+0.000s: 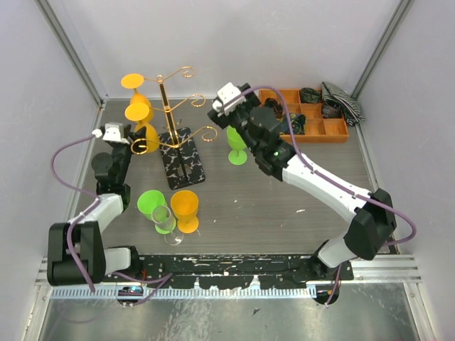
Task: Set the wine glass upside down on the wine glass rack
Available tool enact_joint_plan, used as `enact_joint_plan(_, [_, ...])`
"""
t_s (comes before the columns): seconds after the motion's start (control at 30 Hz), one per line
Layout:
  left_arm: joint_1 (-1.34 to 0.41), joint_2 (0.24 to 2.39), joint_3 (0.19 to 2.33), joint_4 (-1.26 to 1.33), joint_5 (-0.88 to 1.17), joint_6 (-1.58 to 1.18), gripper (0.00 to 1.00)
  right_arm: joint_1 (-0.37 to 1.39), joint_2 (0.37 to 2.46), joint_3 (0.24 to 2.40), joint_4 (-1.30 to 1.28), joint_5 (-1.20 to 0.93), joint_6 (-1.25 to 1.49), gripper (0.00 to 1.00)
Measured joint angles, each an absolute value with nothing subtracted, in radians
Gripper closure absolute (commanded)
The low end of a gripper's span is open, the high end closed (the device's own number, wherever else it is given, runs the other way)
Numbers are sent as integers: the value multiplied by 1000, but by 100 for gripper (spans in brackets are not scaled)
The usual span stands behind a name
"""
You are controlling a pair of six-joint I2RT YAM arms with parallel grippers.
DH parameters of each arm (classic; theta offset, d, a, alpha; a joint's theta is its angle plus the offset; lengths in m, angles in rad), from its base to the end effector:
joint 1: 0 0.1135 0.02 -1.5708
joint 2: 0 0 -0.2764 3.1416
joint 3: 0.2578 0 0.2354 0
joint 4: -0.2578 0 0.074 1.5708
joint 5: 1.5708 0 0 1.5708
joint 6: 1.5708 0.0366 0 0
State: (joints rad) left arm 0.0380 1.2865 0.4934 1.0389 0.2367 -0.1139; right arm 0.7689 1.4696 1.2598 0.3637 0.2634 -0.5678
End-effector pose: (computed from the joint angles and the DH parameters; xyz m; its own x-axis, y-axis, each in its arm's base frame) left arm 0.2514 0.0010 0.2854 0.2200 -0.1022 -0.9701 0.2168 0.9748 -0.0535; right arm 0.2476 0.2263 0.4165 0.3545 -0.3795 -0.8546 -0.3509 0.7932 -0.4978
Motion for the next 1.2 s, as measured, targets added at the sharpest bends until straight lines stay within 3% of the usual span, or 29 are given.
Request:
enact_joint_plan(0.37, [38,992,451,706,28,-43,30,528,1520,1386,128,252,-221,17])
enact_joint_plan(0.57, [36,883,475,503,-147,-7,29,493,1533,1409,2,220,-104,15])
enact_joint_plan(0.9, [36,855,710,242,-329,-8,31,462,1575,1452,-165,72,56,16])
enact_joint_plan(1.2, [34,910,949,127,-235,-56,33,461,1590,1452,-216,-35,128,19])
